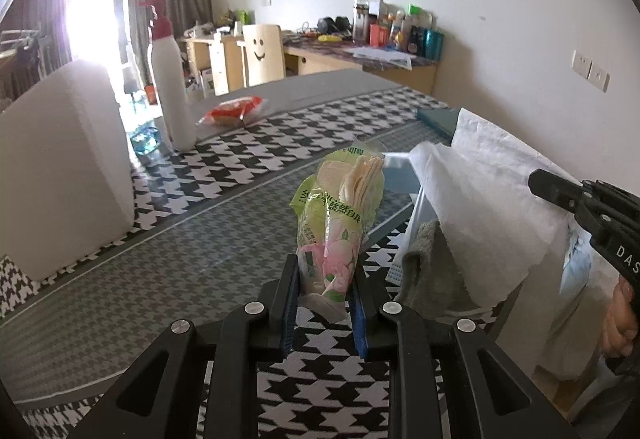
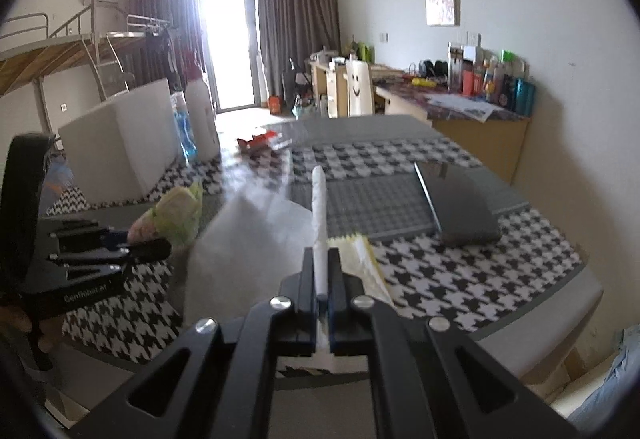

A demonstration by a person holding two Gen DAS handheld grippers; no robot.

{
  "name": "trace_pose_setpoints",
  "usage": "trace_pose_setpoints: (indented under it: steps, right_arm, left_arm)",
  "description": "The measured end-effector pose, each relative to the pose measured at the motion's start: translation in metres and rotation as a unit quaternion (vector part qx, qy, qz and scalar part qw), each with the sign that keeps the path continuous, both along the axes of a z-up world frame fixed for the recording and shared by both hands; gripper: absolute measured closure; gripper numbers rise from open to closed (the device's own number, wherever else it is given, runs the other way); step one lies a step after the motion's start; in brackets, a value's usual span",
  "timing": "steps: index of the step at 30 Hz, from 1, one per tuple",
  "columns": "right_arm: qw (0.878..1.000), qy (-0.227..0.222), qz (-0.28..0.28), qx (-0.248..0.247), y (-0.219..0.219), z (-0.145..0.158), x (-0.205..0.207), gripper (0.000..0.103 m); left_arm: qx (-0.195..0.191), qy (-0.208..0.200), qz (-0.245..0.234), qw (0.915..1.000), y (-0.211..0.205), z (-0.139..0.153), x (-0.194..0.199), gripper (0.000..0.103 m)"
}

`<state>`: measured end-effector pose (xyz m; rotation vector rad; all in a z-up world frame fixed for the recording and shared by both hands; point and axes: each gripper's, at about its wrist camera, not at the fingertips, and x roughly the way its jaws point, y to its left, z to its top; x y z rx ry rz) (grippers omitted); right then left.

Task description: Organize soft objects

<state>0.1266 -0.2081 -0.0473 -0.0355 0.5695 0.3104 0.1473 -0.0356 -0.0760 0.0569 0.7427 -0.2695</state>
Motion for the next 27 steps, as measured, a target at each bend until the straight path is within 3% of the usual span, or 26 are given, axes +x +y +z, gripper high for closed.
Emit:
trace_pose_setpoints:
  steps: [6,15,16,17,18,19,20,21,27]
  right_arm:
    - [1.000,-0.014,0.017,0.005,0.008,0.012,-0.005,0.097]
    - [0.998,0.031,0.048,0.005,0.027,-0.013,0.008,0.094]
    - [0.998,0.038,0.050,0.008,0.027,-0.015,0.009,0.091]
    - [0.998,0.042,0.053,0.011,0.027,-0.017,0.010,0.082]
    - [0.998,0.044,0.054,0.013,0.027,-0.017,0.011,0.066]
    - [0.997,0.043,0.056,0.017,0.027,-0.017,0.009,0.056]
    - [0.997,0.037,0.059,0.021,0.027,-0.015,0.007,0.037]
    - [0.998,0.031,0.059,0.022,0.027,-0.014,0.005,0.030]
    - [0.997,0.045,0.059,0.026,0.028,-0.017,0.011,0.030]
  left_arm:
    - [-0.006,-0.012,0.008,0.9999,0.010,0.007,-0.015,0.079]
    - [-0.001,-0.012,0.019,0.9997,0.017,0.004,-0.020,0.079]
    - [-0.001,-0.012,0.019,0.9997,0.017,0.004,-0.020,0.079]
    - [-0.001,-0.012,0.019,0.9997,0.017,0.003,-0.019,0.079]
    - [-0.002,-0.012,0.020,0.9997,0.018,0.003,-0.018,0.079]
    - [-0.002,-0.012,0.021,0.9997,0.018,0.003,-0.019,0.079]
    - [-0.003,-0.011,0.021,0.9997,0.018,0.003,-0.017,0.079]
    - [-0.002,-0.010,0.022,0.9997,0.019,0.002,-0.017,0.079]
    - [-0.002,-0.011,0.021,0.9997,0.019,0.002,-0.016,0.079]
